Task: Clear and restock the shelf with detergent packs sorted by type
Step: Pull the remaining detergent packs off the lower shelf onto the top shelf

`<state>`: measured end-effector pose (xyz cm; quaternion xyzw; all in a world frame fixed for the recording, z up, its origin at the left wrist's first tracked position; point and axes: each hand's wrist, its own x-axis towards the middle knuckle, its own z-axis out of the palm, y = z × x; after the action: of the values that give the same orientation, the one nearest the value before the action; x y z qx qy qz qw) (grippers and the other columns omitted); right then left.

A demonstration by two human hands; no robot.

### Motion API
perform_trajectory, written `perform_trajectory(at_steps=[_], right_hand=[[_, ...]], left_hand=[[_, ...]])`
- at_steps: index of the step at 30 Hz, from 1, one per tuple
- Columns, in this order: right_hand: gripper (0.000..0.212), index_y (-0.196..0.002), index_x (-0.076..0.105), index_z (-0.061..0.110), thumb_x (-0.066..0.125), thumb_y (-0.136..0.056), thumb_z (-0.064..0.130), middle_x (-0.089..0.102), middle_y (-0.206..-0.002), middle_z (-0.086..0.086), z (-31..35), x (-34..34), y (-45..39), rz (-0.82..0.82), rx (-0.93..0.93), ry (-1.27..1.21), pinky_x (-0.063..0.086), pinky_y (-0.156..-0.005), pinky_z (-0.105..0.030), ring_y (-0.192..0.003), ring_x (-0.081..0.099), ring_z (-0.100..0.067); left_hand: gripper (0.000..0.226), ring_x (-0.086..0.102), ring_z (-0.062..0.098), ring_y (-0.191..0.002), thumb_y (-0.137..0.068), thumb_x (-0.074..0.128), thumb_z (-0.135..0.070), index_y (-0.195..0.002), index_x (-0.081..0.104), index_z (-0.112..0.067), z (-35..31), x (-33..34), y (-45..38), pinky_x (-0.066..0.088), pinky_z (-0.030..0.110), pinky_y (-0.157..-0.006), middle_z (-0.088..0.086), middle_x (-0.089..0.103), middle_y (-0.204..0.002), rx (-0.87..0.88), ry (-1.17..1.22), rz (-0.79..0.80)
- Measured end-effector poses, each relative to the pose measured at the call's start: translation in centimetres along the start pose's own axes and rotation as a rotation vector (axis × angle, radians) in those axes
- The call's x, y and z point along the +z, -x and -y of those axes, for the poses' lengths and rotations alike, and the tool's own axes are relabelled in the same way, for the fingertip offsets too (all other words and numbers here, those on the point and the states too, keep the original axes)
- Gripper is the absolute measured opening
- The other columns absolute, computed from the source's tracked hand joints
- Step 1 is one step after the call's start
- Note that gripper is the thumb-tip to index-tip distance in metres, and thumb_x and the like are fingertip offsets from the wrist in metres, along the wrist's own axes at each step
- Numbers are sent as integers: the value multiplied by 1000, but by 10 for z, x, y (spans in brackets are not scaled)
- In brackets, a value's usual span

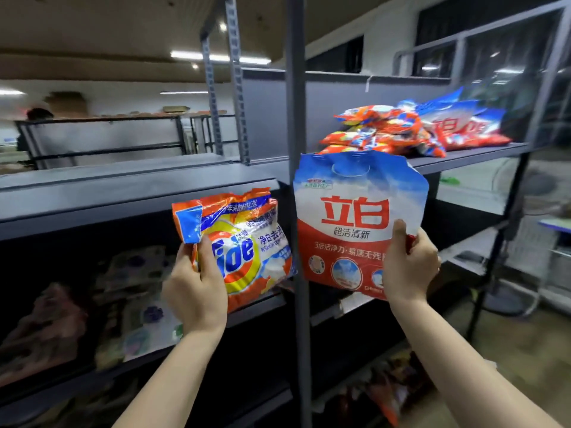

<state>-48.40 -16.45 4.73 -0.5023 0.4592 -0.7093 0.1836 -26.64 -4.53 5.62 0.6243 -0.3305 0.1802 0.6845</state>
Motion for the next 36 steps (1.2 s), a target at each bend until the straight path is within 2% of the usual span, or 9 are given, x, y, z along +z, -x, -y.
perform_trajectory(at_steps=[5, 8, 13, 19, 23, 27, 31, 35, 36], right_hand=[[39, -100, 63, 6, 46, -98, 40, 69, -95, -8, -35, -28, -76, -72, -3, 40, 49, -70, -28, -78, 63, -21], [36, -98, 63, 4, 47, -98, 36, 65, -89, -3, -62, -46, -130, -90, 4, 40, 40, -60, -21, -73, 57, -16], [28, -86, 57, 13, 47, -98, 36, 64, -84, -4, -106, -77, -220, -104, 26, 42, 42, -63, -26, -74, 58, -20], [27, -85, 57, 16, 47, -98, 36, 60, -82, -1, -148, -113, -317, -121, 41, 40, 47, -72, -30, -76, 60, -22], [26, -88, 58, 12, 47, -99, 33, 61, -87, -4, -167, -135, -372, -190, 41, 25, 44, -66, -25, -75, 58, -20], [28, -88, 58, 14, 47, -98, 37, 63, -88, -8, -186, -146, -418, -269, 43, 20, 52, -77, -38, -81, 61, -25], [27, -91, 57, 14, 47, -98, 38, 61, -90, -4, -199, -149, -458, -303, 31, -9, 50, -73, -32, -78, 62, -23], [30, -87, 57, 15, 47, -96, 42, 68, -92, -11, -216, -139, -506, -354, -13, -35, 55, -71, -36, -78, 66, -25], [31, -87, 57, 14, 47, -96, 42, 69, -91, -11, -220, -134, -519, -355, -13, -59, 55, -67, -30, -75, 66, -22]], left_hand=[[35, 57, 13, -66, -94, 49, -33, -102, 67, -4, -44, 76, 21, 38, 19, -63, -6, 59, -78, 22, 149, -9], [37, 57, 14, -68, -94, 49, -35, -102, 68, -4, -67, 134, 35, 40, 22, -66, -4, 60, -76, 5, 205, -33], [39, 65, 29, -77, -93, 49, -41, -100, 68, -8, -105, 231, 64, 51, 37, -72, 10, 70, -84, -38, 223, 2], [33, 53, 18, -67, -97, 52, -32, -100, 67, -3, -157, 331, 96, 32, 7, -57, 3, 62, -78, -124, 230, -29], [33, 60, 26, -79, -97, 49, -36, -108, 66, -9, -188, 389, 96, 29, 16, -61, 7, 68, -88, -108, 224, -51], [34, 61, 31, -94, -97, 47, -39, -114, 66, -16, -213, 439, 83, 31, 23, -67, 10, 70, -102, -90, 210, -106], [35, 61, 25, -96, -97, 45, -44, -110, 66, -19, -229, 490, 64, 37, 26, -72, 3, 70, -105, -76, 224, -143], [37, 63, 21, -91, -96, 43, -44, -104, 67, -17, -240, 551, 48, 36, 25, -67, 1, 70, -101, -61, 264, -156], [37, 63, 21, -91, -96, 43, -44, -104, 67, -17, -242, 566, 45, 36, 25, -67, 1, 71, -101, -59, 266, -159]])
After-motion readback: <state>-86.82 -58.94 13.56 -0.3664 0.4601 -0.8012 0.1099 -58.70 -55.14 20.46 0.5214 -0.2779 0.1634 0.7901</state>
